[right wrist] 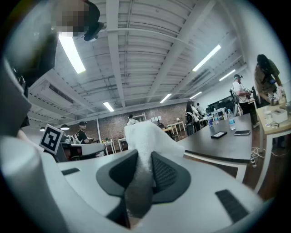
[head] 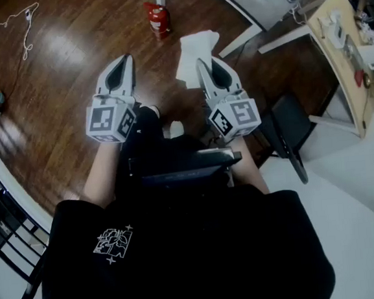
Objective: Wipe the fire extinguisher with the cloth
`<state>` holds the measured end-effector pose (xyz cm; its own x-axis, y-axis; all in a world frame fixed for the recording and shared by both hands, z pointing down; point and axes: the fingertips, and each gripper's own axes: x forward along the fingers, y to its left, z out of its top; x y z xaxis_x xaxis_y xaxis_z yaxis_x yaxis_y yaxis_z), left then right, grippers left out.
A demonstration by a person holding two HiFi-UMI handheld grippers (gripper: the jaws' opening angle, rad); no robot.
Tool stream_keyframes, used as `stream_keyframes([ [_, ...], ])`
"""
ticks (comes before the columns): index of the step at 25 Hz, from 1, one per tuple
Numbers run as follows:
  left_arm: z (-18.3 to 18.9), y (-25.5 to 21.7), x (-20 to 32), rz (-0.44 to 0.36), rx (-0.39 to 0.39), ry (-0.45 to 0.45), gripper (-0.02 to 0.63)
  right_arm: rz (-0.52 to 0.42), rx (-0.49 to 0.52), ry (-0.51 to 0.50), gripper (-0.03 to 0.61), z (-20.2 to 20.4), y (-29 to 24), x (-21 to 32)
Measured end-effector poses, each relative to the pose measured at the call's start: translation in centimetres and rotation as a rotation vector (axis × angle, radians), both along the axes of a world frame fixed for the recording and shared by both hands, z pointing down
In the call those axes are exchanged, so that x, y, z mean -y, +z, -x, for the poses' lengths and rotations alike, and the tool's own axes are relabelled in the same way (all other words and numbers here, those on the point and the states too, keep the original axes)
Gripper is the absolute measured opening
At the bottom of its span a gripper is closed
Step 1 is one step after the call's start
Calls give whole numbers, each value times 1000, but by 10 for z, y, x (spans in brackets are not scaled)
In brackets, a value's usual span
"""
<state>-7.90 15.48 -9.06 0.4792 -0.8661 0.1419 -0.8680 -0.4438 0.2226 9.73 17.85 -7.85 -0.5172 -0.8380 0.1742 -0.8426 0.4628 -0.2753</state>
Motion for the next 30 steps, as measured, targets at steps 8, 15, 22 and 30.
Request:
stream_keyframes([
  [8, 17, 50, 107, 35, 20, 21, -2, 9, -13, 7, 107, 12, 47, 125],
  [15, 27, 172, 223, 9, 20, 84, -2, -12, -58, 0, 107, 27, 187, 254],
  [22, 35, 379, 292, -46, 13, 98, -2, -49, -46, -29, 107, 31, 421, 345],
  [30, 56, 524, 318, -139, 1, 115, -2, -124, -62, -26, 107, 53, 585, 409],
])
